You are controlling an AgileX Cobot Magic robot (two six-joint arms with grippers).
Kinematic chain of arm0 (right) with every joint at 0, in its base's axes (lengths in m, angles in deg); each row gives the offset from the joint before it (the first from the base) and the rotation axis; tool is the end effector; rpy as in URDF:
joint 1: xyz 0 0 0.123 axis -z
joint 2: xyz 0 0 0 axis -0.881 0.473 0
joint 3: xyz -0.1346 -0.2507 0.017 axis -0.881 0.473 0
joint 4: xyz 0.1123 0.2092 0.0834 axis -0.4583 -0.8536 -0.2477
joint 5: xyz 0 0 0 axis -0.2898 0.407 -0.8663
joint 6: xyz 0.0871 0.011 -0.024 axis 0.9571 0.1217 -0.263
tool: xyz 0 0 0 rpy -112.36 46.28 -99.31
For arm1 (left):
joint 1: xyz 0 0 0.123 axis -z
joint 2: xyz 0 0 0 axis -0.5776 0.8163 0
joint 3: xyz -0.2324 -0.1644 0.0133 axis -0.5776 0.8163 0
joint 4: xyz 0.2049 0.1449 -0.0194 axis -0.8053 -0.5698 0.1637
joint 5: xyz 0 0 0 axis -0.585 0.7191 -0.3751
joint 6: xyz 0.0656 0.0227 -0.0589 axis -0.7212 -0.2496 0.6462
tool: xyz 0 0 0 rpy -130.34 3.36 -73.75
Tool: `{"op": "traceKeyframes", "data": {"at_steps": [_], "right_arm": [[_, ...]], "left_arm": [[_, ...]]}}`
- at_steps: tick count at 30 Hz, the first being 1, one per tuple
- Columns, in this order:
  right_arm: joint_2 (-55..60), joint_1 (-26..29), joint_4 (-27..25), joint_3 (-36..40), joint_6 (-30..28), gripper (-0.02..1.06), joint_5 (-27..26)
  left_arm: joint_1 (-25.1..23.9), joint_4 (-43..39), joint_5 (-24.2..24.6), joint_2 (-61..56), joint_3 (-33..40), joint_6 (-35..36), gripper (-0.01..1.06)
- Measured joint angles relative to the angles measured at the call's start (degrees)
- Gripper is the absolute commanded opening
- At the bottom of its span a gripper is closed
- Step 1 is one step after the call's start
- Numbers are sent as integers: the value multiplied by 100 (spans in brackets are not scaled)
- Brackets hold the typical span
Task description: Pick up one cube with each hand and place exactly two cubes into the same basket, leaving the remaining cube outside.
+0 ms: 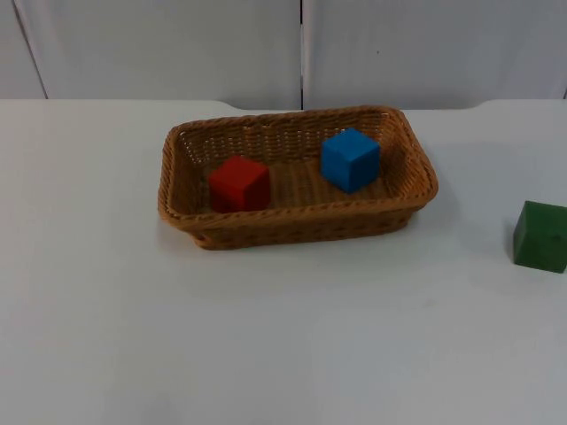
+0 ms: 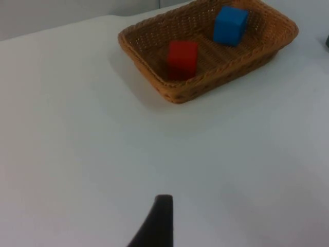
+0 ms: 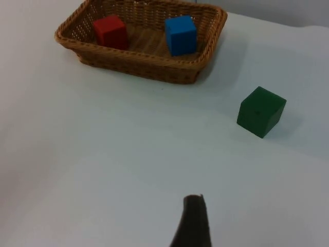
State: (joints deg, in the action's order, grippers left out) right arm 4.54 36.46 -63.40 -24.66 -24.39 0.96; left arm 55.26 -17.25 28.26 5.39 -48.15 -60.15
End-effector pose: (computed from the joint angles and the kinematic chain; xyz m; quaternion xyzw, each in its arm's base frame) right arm -0.0070 -0.0033 0.2797 -0.2023 0.8329 0.1041 0.5046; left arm -0.0074 -0.0049 0.2752 0.1808 0.8413 -0.1146 0.4964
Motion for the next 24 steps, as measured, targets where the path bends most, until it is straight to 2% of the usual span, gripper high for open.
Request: {"op": "traceKeyframes", "data": {"at_steps": [6, 8, 9, 11, 14, 15, 16, 24], "right_arm": [[0, 0, -42, 0, 0, 65, 0], [0, 0, -42, 0, 0, 75, 0], [0, 0, -42, 0, 0, 75, 0], [0, 0, -42, 0, 0, 88, 0], [0, 0, -42, 0, 0, 105, 0], [0, 0, -42, 0, 0, 105, 0], [0, 0, -42, 0, 0, 105, 0], [0, 0, -42, 0, 0, 105, 0]], "left_arm": [[0, 0, 0, 0, 0, 0, 88], [0, 0, 0, 0, 0, 0, 88], [0, 0, 0, 0, 0, 0, 88], [0, 0, 0, 0, 0, 0, 88], [0, 0, 0, 0, 0, 0, 101], [0, 0, 0, 0, 0, 0, 101], [0, 0, 0, 0, 0, 0, 105], [0, 0, 0, 0, 0, 0, 105]]}}
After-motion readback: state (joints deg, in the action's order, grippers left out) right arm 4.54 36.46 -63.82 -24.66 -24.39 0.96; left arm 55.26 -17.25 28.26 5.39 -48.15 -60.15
